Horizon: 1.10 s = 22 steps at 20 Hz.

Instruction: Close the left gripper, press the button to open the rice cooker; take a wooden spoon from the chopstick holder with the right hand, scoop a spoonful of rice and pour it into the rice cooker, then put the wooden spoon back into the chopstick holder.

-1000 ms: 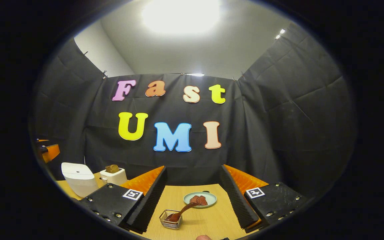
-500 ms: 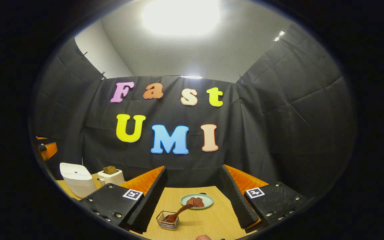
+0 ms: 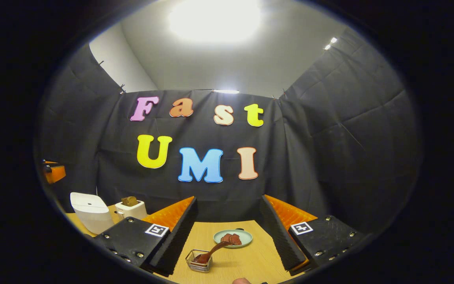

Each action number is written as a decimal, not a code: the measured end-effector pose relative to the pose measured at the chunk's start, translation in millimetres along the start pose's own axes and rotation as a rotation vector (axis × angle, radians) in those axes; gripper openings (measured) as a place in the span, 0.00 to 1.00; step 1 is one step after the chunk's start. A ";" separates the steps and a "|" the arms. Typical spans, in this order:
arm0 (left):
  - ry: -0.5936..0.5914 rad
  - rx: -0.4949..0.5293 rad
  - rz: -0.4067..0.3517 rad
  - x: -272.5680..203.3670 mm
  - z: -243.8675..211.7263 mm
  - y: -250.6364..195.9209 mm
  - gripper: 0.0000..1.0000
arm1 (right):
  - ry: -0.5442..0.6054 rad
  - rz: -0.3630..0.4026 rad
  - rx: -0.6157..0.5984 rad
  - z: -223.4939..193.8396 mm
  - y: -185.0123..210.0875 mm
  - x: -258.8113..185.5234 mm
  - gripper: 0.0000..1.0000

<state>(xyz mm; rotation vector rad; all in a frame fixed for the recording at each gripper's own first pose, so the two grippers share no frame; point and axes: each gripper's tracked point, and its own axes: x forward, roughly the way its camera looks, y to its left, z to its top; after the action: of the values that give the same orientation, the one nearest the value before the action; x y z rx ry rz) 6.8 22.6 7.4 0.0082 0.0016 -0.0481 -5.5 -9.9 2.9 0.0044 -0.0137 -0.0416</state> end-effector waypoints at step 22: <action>0.201 -0.067 -0.017 142.0 -90.2 107.6 0.09 | 0.075 -0.081 -0.052 -26.3 30.2 -1.9 0.96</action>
<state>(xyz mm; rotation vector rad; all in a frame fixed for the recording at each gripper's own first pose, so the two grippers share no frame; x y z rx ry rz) 153.7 124.0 -82.2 -0.0542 0.2041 -0.0641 -5.8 20.4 -23.2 -0.0459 0.0622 -0.1226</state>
